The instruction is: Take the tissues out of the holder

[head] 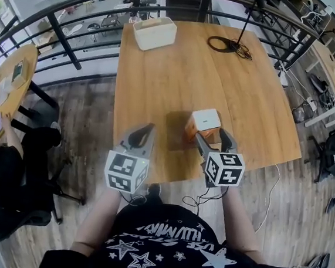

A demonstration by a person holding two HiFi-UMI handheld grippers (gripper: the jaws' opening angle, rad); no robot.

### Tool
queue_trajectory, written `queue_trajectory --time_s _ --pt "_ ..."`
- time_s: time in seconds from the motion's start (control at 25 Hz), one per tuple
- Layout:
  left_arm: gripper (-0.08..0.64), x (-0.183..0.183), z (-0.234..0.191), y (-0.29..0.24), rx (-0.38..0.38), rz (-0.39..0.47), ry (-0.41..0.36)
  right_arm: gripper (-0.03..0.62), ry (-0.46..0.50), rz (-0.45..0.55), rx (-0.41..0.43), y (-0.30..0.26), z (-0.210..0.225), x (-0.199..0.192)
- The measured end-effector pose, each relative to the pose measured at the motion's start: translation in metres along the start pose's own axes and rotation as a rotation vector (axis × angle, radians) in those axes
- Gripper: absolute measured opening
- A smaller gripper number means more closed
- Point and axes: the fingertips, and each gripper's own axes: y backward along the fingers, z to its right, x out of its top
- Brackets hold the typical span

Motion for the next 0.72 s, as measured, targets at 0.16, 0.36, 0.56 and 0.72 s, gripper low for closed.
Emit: queue_trajectory --time_s 0.16,0.36,0.56,0.72 --pt "0.015 0.002 -0.006 -0.011 -0.024 0.0 -0.001 0.33 0.01 -0.029 -0.009 -0.008 0.003 0.005" --pt "0.015 0.005 -0.012 -0.023 -0.051 -0.003 -0.006 0.33 0.001 -0.068 -0.029 -0.013 0.01 0.007" --pt "0.015 0.013 -0.022 -0.037 -0.067 0.008 -0.002 0.334 0.013 -0.086 -0.014 -0.026 0.006 0.008" --pt "0.015 0.012 -0.026 -0.042 -0.076 0.006 0.006 0.337 0.06 -0.103 -0.02 -0.043 0.003 0.012"
